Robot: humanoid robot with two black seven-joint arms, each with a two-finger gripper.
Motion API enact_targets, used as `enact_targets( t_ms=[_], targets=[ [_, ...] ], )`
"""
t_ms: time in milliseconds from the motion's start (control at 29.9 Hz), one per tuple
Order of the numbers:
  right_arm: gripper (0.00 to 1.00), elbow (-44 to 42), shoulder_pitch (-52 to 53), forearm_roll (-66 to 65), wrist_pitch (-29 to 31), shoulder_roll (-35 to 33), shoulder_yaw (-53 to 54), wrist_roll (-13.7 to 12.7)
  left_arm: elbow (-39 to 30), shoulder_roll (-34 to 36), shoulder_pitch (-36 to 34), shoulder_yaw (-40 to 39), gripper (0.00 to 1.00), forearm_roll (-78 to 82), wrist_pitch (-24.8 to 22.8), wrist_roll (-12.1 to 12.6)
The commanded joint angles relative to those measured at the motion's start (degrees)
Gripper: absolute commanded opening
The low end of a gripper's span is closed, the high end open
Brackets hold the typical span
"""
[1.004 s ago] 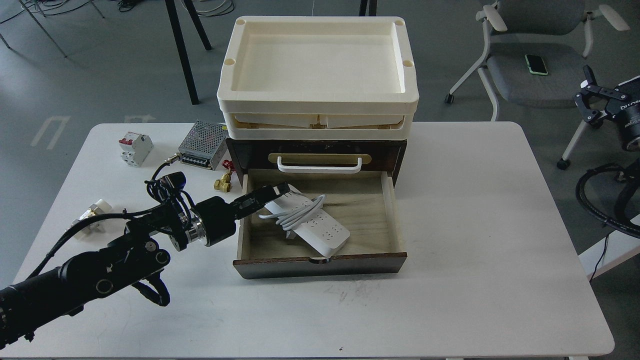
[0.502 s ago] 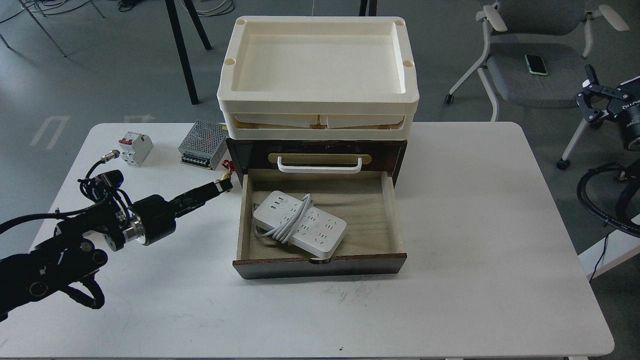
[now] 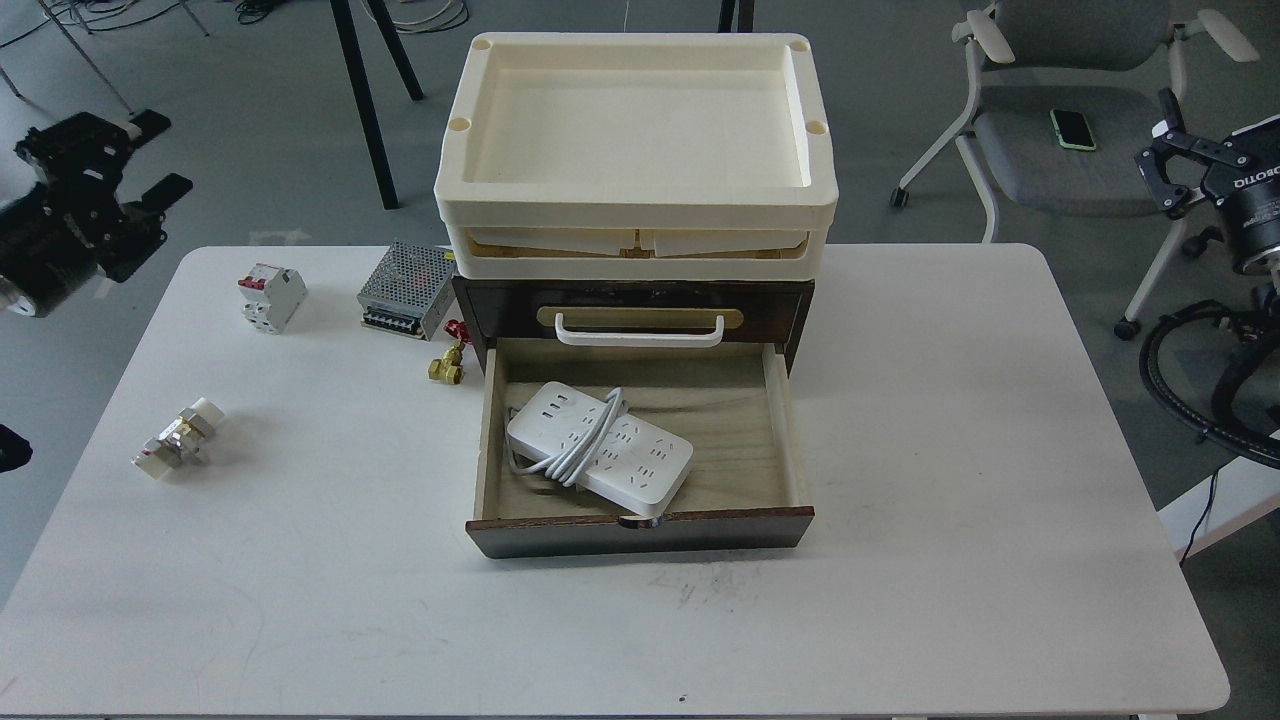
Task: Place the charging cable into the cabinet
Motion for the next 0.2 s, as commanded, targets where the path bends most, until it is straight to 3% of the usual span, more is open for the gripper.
enact_targets(
  t_ms=[0,167],
  targets=[
    [1.00,1.53,-0.02,0.16,0.00,-0.01,2.98,0.00,12.23,-5.74,-3.10,-0.65,0.99,-1.76,0.02,0.03],
    [1.00,2.33,-0.02,0.16,0.00,0.08,4.66,0.00,15.78,-8.39,-3.45,-0.65,1.00,-5.09,0.02,0.03]
  ],
)
